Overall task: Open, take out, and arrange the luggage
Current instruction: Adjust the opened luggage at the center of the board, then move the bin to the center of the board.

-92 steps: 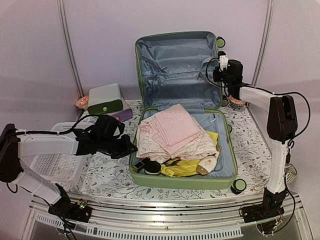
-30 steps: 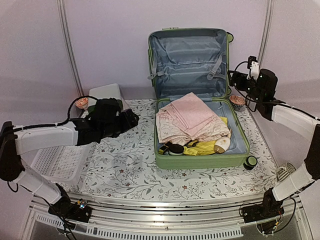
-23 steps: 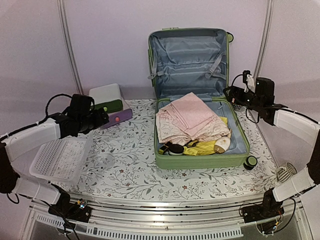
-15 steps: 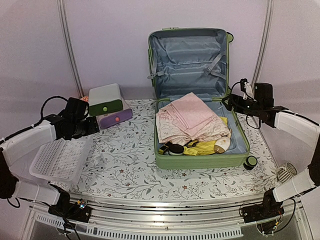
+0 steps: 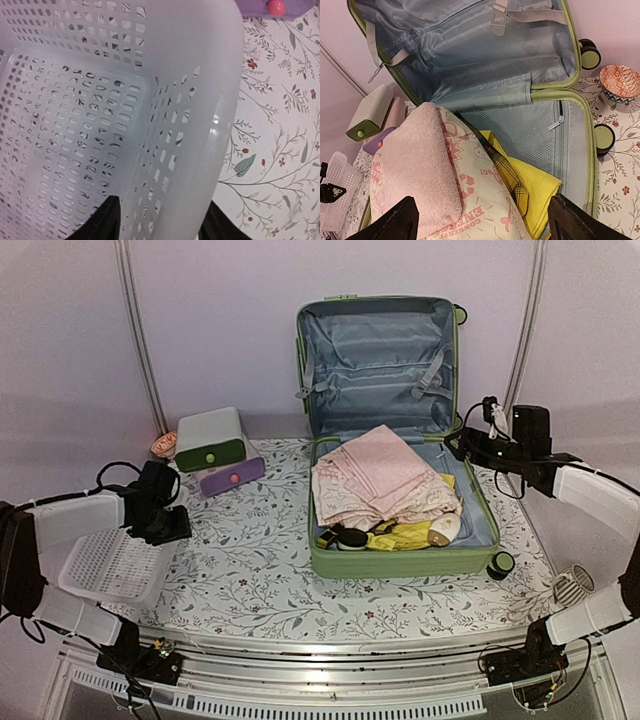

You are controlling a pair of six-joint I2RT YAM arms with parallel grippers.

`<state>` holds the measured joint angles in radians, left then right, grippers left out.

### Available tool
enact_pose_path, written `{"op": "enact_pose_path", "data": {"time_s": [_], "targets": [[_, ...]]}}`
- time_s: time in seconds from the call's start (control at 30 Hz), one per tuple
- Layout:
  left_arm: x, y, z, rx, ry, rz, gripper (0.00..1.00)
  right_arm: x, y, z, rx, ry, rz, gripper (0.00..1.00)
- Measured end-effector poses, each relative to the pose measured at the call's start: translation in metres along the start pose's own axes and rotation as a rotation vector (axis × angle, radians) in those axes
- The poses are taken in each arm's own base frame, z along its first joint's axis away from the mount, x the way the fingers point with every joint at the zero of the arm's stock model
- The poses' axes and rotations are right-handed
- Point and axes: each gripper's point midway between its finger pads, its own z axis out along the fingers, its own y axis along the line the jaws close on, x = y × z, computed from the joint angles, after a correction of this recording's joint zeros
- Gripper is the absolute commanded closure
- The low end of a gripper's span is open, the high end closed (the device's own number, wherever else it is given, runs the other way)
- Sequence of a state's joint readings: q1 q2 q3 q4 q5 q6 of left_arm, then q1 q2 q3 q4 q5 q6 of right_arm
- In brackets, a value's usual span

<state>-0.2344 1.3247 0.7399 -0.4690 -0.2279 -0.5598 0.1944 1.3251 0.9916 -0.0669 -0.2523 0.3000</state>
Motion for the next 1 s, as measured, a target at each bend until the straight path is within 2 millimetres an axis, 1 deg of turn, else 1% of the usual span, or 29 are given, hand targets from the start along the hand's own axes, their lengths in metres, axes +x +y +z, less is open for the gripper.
{"op": "enact_pose_path", "data": {"time_s": [0.13,0.2,0.27,0.33,0.4,0.5,0.63,0.77,0.83,0.9,1.0], "targets": [[0.005,-0.014,-0.001,0.070,0.028,0.015,0.58,0.004,0.002,-0.009,-0.006,-0.009,-0.001,0.08],[0.008,-0.020,-0.002,0.090,0.035,0.020,0.67,0.007,0.001,-0.010,-0.006,-0.006,0.002,0.08],[0.012,-0.034,-0.005,0.137,0.044,0.020,0.77,0.011,0.000,-0.010,-0.005,0.002,0.007,0.08],[0.017,-0.052,-0.009,0.183,0.041,0.058,0.81,0.014,-0.001,-0.009,-0.003,0.007,0.012,0.08],[0.019,-0.067,-0.014,0.215,0.028,0.073,0.81,0.016,-0.002,-0.009,-0.001,0.012,0.017,0.08],[0.027,-0.082,-0.018,0.239,0.031,0.078,0.82,0.020,-0.003,-0.009,0.001,0.019,0.023,0.08],[0.035,-0.109,-0.024,0.282,0.020,0.073,0.82,0.021,-0.004,-0.009,0.002,0.020,0.023,0.08],[0.041,-0.145,-0.031,0.360,0.004,0.053,0.82,0.021,-0.003,-0.009,0.001,0.020,0.023,0.08],[0.042,-0.168,-0.032,0.398,0.002,0.041,0.82,0.020,-0.003,-0.010,0.000,0.017,0.022,0.08],[0.040,-0.188,-0.031,0.426,-0.001,0.027,0.82,0.019,-0.002,-0.012,-0.001,0.013,0.021,0.08],[0.034,-0.219,-0.029,0.476,-0.013,0.001,0.79,0.017,-0.001,-0.015,-0.004,0.005,0.019,0.08]]}}
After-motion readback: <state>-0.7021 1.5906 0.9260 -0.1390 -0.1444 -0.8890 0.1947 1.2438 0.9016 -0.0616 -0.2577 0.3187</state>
